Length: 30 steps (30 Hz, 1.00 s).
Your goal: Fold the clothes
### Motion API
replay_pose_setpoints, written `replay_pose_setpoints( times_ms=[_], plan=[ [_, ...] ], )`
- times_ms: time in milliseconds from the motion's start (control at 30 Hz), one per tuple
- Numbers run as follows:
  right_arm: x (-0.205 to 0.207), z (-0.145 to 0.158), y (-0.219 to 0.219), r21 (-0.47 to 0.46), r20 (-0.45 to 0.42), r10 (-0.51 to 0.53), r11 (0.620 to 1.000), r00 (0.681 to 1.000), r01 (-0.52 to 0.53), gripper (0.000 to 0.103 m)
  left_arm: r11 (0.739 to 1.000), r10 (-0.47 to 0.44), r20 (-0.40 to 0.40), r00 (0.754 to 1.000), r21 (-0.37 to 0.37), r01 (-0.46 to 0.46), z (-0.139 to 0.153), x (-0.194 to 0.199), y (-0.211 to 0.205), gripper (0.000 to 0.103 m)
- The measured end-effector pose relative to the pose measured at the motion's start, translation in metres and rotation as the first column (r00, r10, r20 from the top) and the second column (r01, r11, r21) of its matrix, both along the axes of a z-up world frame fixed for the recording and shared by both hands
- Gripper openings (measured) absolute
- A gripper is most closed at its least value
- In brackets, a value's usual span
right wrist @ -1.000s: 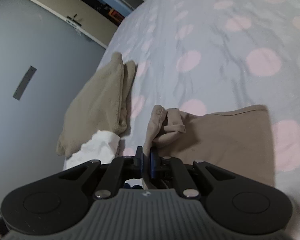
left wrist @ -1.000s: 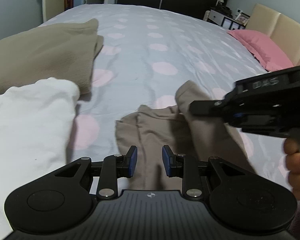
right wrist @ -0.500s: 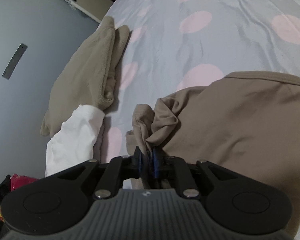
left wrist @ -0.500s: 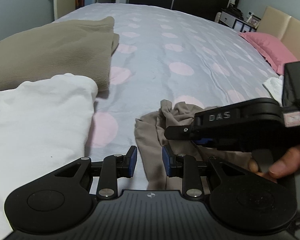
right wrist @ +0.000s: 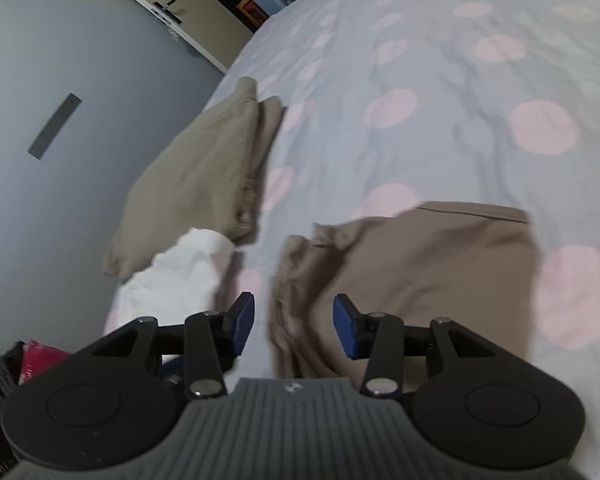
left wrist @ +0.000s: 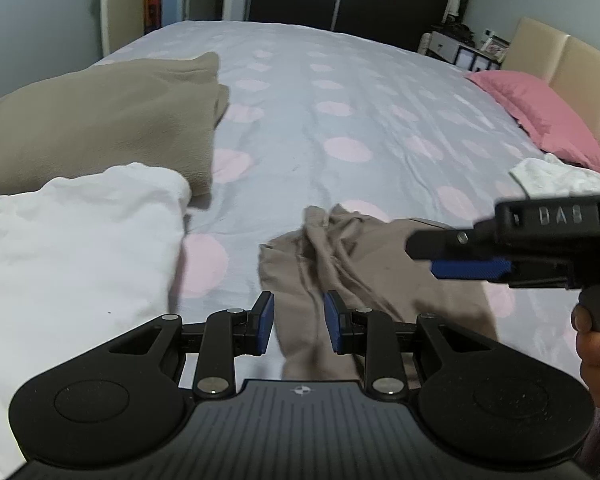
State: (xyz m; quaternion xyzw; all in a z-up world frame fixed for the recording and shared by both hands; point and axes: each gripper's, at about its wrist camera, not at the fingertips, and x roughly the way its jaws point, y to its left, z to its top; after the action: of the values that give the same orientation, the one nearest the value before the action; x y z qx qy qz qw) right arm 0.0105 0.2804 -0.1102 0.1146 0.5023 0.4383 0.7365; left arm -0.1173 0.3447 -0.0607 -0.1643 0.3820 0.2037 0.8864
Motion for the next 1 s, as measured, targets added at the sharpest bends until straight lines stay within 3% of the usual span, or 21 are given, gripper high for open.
replay_pose_setpoints(
  times_ms=[233, 467, 633, 767, 1000],
  plan=[
    [-0.025, -0.010, -0.041, -0.085, 0.031, -0.006, 0.996, 1.000, 0.008, 0.047, 0.996, -0.086, -0.002, 0.996, 0.025, 0.086, 0.006, 0.003, -0.028, 0.025],
    [-0.047, -0.038, -0.064, -0.089, -0.101, 0.005, 0.996, 0.995, -0.014, 0.045, 0.995, -0.092, 0.001, 0.996, 0.028, 0.092, 0.008, -0.001, -0.037, 0.026],
    [-0.078, -0.030, -0.057, -0.008, -0.057, 0.131, 0.991, 0.990, -0.131, 0.045, 0.996, -0.084, 0.008, 0.996, 0.029, 0.084, 0.014, -0.009, -0.037, 0.027],
    [-0.105, -0.023, -0.044, 0.042, -0.008, 0.239, 0.970, 0.971, -0.238, 0.045, 0.997, -0.067, -0.001, 0.998, 0.026, 0.067, 0.015, -0.016, -0.036, 0.035],
    [-0.140, -0.023, -0.041, 0.032, 0.020, 0.367, 0.929, 0.930, -0.367, 0.046, 0.998, -0.058, -0.037, 0.998, 0.005, 0.058, 0.009, -0.029, -0.034, 0.037]
  ],
)
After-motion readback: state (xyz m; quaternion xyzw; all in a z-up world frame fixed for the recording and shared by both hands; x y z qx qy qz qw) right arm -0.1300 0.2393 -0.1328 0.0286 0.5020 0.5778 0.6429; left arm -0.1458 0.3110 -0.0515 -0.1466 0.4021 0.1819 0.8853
